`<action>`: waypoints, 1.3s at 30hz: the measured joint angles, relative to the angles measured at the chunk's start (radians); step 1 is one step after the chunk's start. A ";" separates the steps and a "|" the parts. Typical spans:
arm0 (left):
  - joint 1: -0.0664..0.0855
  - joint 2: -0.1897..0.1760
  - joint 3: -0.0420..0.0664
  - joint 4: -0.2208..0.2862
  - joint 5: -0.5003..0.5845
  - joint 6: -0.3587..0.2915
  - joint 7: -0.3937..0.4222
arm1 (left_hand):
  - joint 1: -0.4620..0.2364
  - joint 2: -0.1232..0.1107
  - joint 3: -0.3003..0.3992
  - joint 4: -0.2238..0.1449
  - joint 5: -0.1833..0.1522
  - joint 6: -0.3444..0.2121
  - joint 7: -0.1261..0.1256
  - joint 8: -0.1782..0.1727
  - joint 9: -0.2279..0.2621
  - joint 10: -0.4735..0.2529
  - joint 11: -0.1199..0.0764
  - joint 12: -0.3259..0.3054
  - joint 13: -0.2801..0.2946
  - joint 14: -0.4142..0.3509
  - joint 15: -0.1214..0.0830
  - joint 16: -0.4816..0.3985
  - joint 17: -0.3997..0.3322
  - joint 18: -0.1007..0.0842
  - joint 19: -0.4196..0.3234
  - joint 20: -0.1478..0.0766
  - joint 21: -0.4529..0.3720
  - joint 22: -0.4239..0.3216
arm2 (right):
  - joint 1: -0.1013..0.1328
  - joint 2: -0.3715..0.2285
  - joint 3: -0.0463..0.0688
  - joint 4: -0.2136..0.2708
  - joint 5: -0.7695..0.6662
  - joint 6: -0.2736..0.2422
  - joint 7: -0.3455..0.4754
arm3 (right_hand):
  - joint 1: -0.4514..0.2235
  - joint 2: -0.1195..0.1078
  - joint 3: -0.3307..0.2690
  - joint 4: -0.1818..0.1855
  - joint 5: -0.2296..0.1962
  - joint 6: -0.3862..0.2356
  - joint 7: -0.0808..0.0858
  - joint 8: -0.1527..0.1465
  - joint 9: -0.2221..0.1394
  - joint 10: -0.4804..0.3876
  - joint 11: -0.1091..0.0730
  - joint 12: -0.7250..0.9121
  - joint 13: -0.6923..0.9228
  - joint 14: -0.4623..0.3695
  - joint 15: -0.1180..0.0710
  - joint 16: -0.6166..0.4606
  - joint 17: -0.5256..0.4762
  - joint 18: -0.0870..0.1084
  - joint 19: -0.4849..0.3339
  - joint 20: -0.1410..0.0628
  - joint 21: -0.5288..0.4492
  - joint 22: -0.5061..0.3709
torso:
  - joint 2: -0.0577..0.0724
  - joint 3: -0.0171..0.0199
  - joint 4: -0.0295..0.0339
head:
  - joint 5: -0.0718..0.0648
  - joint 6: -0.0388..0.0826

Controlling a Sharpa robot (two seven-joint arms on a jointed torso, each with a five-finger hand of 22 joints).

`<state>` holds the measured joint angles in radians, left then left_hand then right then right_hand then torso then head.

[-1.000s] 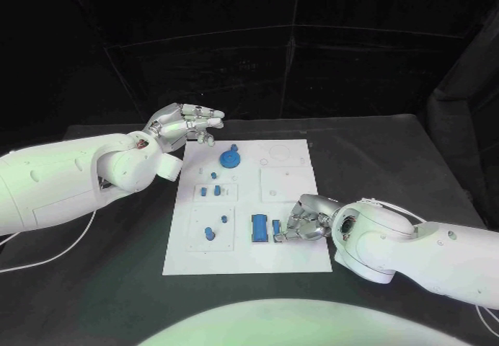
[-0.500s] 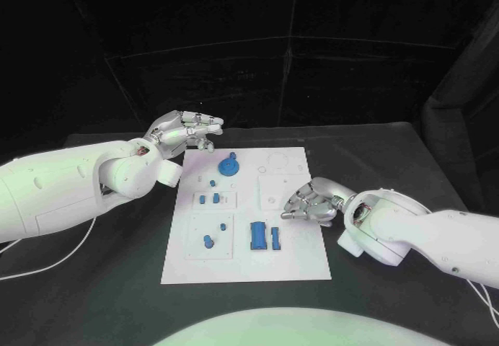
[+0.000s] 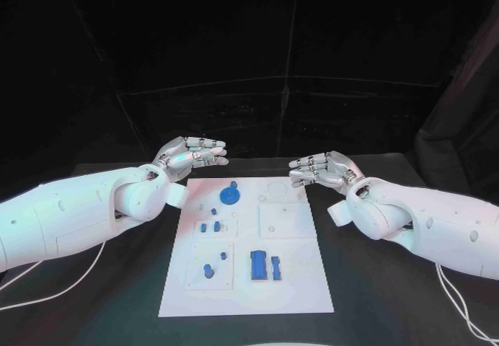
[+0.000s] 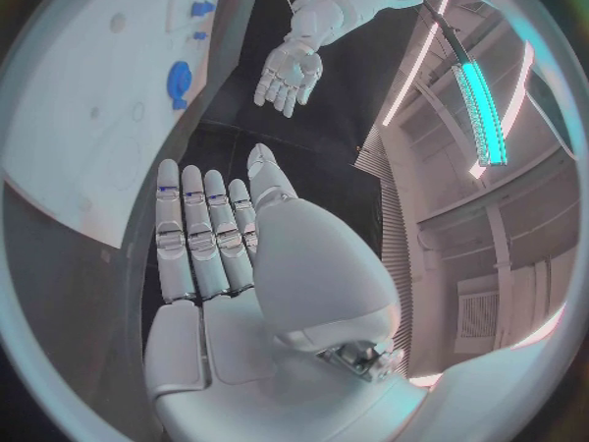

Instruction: Assemble the parts on the task board

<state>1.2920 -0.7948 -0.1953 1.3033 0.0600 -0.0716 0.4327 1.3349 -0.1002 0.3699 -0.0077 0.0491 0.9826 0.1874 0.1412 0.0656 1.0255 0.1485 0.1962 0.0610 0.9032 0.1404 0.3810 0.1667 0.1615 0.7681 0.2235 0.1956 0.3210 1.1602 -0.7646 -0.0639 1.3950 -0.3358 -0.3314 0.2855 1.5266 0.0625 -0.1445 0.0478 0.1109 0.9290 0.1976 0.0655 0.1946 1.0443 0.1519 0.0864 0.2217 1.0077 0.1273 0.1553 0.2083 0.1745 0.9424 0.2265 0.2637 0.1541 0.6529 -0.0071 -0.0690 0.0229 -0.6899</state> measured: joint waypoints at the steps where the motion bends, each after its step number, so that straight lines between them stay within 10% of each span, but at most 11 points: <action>1: -0.002 0.006 0.000 -0.006 0.005 -0.006 0.007 | 0.000 0.000 -0.005 0.003 0.000 0.000 0.000 -0.004 0.000 -0.002 0.002 -0.011 0.000 -0.005 0.005 -0.022 -0.011 0.000 -0.014 0.009 -0.018 -0.014 | 0.000 0.013 0.002 -0.025 0.019 0.005 0.020 | -0.014 0.004 0.004 -0.016 0.000 0.002 -0.002 -0.003 -0.019 0.005 0.002 -0.015 -0.039 0.013 -0.001 -0.029 -0.033 0.005 0.016 0.004 -0.031 -0.022 | -0.001 0.0003 0.0005 | 0.002 0.008; 4: -0.010 0.021 0.000 -0.017 0.018 -0.025 0.025 | -0.009 0.001 -0.027 0.004 -0.001 -0.011 0.000 -0.019 -0.002 -0.009 0.011 -0.046 -0.001 -0.011 0.010 -0.087 -0.043 0.000 -0.036 0.035 -0.060 -0.055 | 0.000 0.043 0.008 -0.084 0.060 0.015 0.063 | -0.057 0.010 0.015 -0.057 0.000 -0.002 -0.004 -0.003 -0.059 0.008 0.000 -0.021 -0.105 0.041 -0.003 -0.073 -0.088 0.004 0.041 0.005 -0.084 -0.061 | -0.004 0.0011 0.0016 | 0.004 0.021; 12: -0.030 0.017 0.017 0.005 0.015 -0.043 0.020 | -0.371 0.069 -0.121 0.007 -0.034 -0.277 -0.050 -0.069 -0.047 -0.285 -0.032 -0.089 -0.044 -0.252 -0.031 -0.173 -0.094 -0.023 -0.236 -0.032 -0.099 -0.131 | -0.018 0.028 0.013 -0.043 0.066 -0.005 0.060 | -0.462 -0.041 0.047 -0.052 -0.062 -0.254 -0.055 -0.046 -0.101 -0.280 -0.040 -0.067 -0.172 -0.244 -0.045 -0.133 -0.146 -0.024 -0.226 -0.059 -0.137 -0.128 | -0.018 0.0016 0.0106 | -0.002 0.033; 23: -0.135 0.015 0.108 0.131 -0.001 -0.244 0.028 | -0.727 0.096 -0.213 0.008 -0.041 -0.537 -0.118 -0.128 -0.062 -0.558 -0.111 -0.170 -0.057 -0.493 -0.113 -0.250 -0.155 -0.054 -0.432 -0.103 -0.176 -0.201 | -0.084 -0.001 0.050 0.109 0.179 -0.197 0.122 | -0.851 -0.059 0.125 -0.048 -0.099 -0.500 -0.117 -0.058 -0.178 -0.559 -0.120 -0.079 -0.214 -0.523 -0.114 -0.147 -0.198 -0.067 -0.487 -0.121 -0.211 -0.150 | -0.092 0.0061 0.0580 | -0.022 0.086; 32: -0.222 0.015 0.177 0.235 -0.024 -0.503 0.046 | -0.917 0.099 -0.261 0.009 -0.045 -0.676 -0.172 -0.133 -0.064 -0.704 -0.140 -0.185 -0.060 -0.620 -0.134 -0.301 -0.163 -0.124 -0.538 -0.163 -0.188 -0.265 | -0.112 -0.015 0.062 0.171 0.286 -0.364 0.186 | -1.062 -0.062 0.133 -0.048 -0.105 -0.635 -0.179 -0.062 -0.190 -0.711 -0.145 -0.079 -0.219 -0.674 -0.125 -0.151 -0.206 -0.122 -0.629 -0.192 -0.250 -0.152 | -0.107 0.0069 0.0677 | -0.023 0.090; 39: -0.243 0.015 0.193 0.263 -0.036 -0.622 0.057 | -1.026 0.100 -0.319 0.008 -0.045 -0.756 -0.183 -0.137 -0.064 -0.788 -0.146 -0.189 -0.060 -0.695 -0.138 -0.356 -0.165 -0.140 -0.596 -0.207 -0.189 -0.304 | -0.112 -0.015 0.063 0.172 0.316 -0.405 0.206 | -1.181 -0.062 0.139 -0.048 -0.105 -0.710 -0.192 -0.062 -0.193 -0.796 -0.150 -0.083 -0.220 -0.760 -0.126 -0.151 -0.206 -0.153 -0.709 -0.216 -0.257 -0.153 | -0.108 0.0071 0.0687 | -0.023 0.090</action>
<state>1.0489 -0.7794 -0.0024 1.5666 0.0236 -0.6940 0.4897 0.3092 -0.0001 0.0511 0.0007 0.0038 0.2263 0.0042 0.0041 0.0018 0.2379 0.0021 0.0068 0.0012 0.2084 0.0021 0.0249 0.0020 0.0213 0.1726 0.0161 0.0061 0.0168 1.0481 -0.7798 -0.0011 1.5672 -0.0202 -0.7367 0.4915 0.3458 0.0003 -0.0059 -0.0003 0.0064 0.2186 0.0053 0.0039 0.0020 0.2482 0.0022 0.0037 0.0013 0.2473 0.0016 0.0047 0.0022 0.0220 0.2334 0.0106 0.0067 0.0015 0.5446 0.0000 -0.0003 -0.0003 -0.5998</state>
